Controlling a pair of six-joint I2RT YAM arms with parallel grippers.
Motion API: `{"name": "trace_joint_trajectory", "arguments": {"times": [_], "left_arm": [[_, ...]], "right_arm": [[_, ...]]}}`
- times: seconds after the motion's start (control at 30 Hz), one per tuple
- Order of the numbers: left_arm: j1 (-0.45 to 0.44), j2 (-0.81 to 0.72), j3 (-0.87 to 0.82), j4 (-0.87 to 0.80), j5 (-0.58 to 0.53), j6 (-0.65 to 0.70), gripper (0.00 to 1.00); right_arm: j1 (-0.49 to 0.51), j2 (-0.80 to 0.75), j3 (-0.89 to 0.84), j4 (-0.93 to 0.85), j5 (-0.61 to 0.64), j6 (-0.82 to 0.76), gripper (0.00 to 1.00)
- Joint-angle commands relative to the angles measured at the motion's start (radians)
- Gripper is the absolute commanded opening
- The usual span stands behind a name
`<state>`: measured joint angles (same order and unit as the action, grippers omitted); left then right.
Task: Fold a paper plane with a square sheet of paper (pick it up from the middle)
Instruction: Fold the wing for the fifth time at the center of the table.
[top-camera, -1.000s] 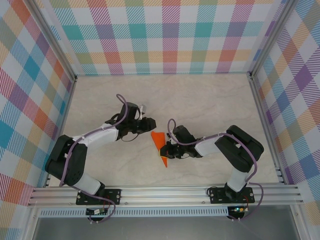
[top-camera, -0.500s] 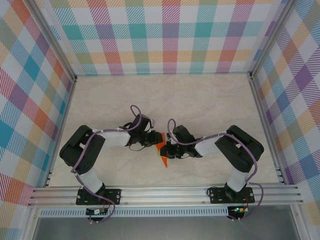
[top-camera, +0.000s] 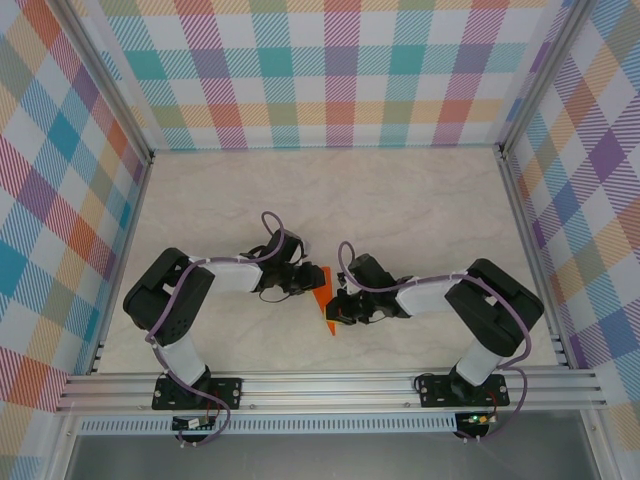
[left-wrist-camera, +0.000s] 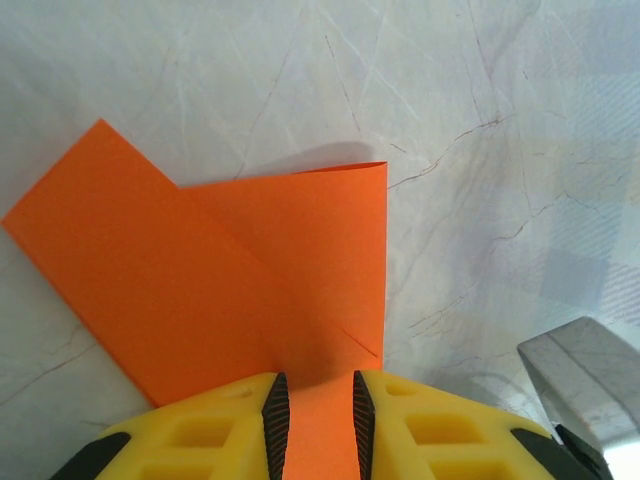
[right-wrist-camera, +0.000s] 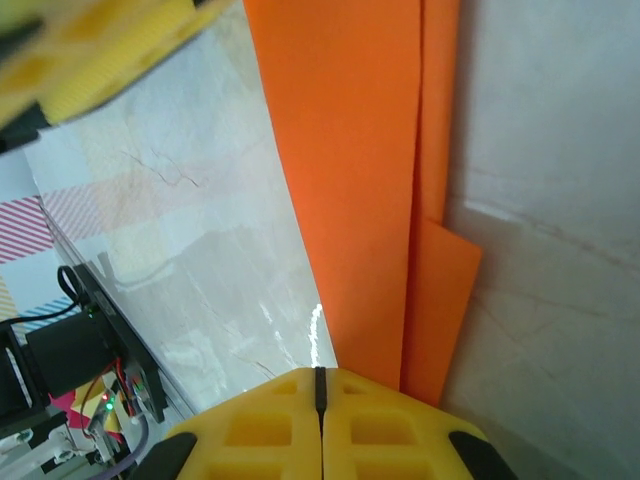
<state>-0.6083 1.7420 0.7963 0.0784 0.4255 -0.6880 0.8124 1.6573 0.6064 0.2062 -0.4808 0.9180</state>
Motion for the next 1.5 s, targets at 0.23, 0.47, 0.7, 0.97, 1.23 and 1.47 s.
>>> {"name": "trace_joint_trajectory", "arguments": {"times": [0.23,0.47,0.7,0.97,1.23,1.47], "left_arm": [[-0.007,0.035,-0.012,-0.077,-0.089,0.005,0.27],[-0.007,0.039,-0.007,-0.080,-0.091,0.007,0.27],[-0.007,0.042,0.006,-0.086,-0.090,0.007,0.27],[-0.007,0.041,0.014,-0.099,-0.095,0.011,0.27],[-0.007,0.041,0.015,-0.095,-0.088,0.010,0.27],[-0.007,0.039,0.019,-0.099,-0.091,0.013,0.27]], "right_arm": [[0.036,0.063,-0.054,-0.105,0.029,-0.026,0.04],[0.055,-0.045,-0.072,-0.095,0.003,-0.032,0.04],[0.057,0.014,-0.062,-0.202,0.027,-0.077,0.04],[0.062,-0.086,-0.093,-0.192,0.010,-0.074,0.05],[0.060,-0.045,-0.108,-0.220,0.039,-0.073,0.05],[0.063,-0.087,-0.114,-0.236,0.021,-0.085,0.05]]}}
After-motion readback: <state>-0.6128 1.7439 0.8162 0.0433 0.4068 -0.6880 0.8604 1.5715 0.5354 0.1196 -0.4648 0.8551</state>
